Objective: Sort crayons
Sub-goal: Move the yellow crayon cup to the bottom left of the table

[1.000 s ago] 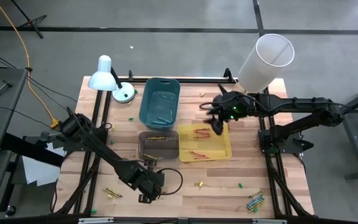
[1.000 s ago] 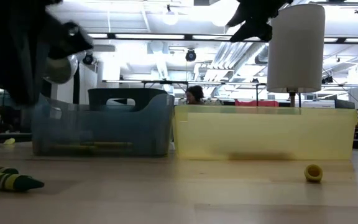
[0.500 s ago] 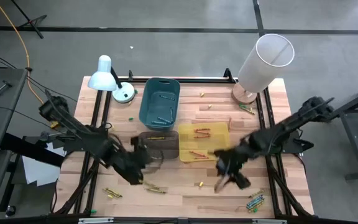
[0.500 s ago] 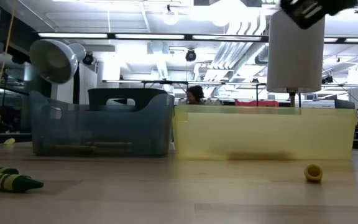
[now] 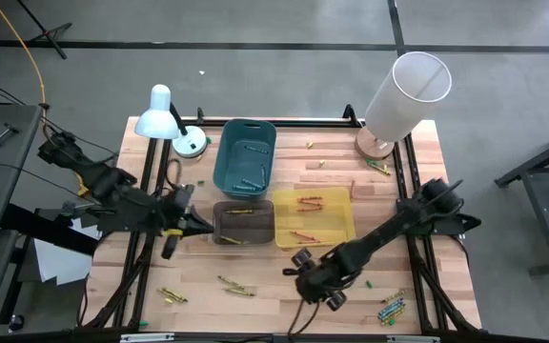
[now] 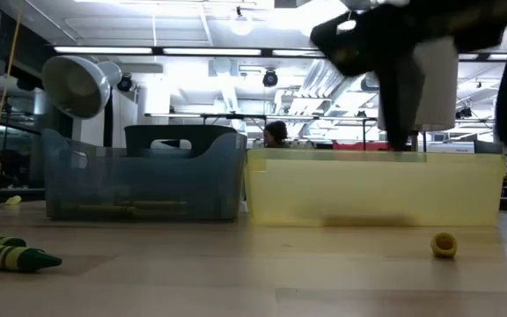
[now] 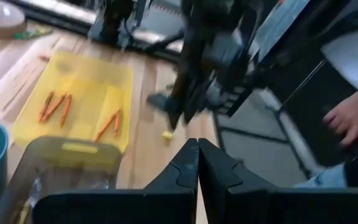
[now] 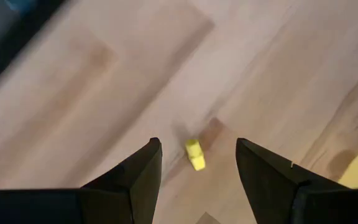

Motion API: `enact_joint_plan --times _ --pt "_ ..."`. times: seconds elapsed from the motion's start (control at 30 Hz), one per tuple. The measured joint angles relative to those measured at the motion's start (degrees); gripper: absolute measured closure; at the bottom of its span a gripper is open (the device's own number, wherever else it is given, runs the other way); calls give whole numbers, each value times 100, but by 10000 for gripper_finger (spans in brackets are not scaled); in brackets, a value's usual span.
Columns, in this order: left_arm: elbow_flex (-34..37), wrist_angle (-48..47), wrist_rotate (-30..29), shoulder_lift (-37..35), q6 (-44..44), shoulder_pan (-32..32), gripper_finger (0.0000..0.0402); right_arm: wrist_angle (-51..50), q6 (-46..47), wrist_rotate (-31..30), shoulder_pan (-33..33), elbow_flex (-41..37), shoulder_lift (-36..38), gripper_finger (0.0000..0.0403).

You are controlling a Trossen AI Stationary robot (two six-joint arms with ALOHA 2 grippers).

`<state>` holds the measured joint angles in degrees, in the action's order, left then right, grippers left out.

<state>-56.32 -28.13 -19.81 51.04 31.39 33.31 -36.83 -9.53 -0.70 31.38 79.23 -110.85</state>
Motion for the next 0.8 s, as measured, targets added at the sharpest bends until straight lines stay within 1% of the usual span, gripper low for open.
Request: enact_joint_plan --times 0.1,0.23,0.3,0.4,0.5,0.6,0.7,0.8 --pt "5 10 -39 -163 -8 45 401 -236 3 -24 -79 182 -373 203" --pt "5 18 -38 -204 -107 51 401 -284 3 -32 -145 207 -565 212" --pt "5 -5 -39 -193 -120 51 401 -360 1 -30 -150 205 -616 226" --pt "7 3 -42 -148 -121 51 401 -477 1 -23 -150 198 -658 257" --pt "7 -15 -41 -91 -120 51 401 -458 1 29 -150 198 -658 289" --pt "7 -12 -42 -48 -104 51 401 -380 9 27 -145 198 -658 313" --pt "7 -10 -46 -13 -55 51 401 -317 51 33 -145 181 -671 326" --pt "7 -5 -55 -3 7 51 401 -189 53 140 -145 52 -681 329"
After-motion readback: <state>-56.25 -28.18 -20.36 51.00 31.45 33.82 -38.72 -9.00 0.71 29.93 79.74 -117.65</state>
